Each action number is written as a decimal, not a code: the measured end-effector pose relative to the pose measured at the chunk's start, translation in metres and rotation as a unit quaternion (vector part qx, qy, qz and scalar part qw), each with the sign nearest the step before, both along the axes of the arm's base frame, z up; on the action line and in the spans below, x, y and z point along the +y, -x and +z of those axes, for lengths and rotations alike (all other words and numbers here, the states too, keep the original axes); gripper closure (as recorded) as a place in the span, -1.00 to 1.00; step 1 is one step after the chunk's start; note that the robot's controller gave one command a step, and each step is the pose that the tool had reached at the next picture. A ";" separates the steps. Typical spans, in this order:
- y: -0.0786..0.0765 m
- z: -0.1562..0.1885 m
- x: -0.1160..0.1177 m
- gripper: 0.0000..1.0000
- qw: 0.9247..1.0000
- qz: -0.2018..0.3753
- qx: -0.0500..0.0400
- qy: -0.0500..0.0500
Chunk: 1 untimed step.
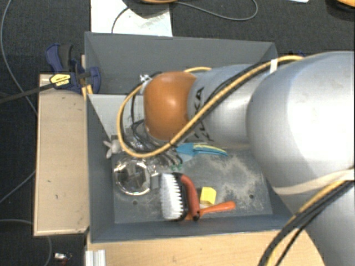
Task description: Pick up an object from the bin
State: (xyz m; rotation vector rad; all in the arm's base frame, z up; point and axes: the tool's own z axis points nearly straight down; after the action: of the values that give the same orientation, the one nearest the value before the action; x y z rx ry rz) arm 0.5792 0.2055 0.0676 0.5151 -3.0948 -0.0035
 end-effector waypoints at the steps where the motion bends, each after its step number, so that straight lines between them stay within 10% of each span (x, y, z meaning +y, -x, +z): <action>1: 0.002 0.000 -0.002 -1.00 1.000 0.012 0.001 0.000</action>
Offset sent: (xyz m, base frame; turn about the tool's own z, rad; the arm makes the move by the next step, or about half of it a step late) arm -0.0020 -0.0109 0.0024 -0.0443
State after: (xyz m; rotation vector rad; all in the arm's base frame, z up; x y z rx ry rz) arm 0.5770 0.2040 0.0676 0.5523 -3.0869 -0.0033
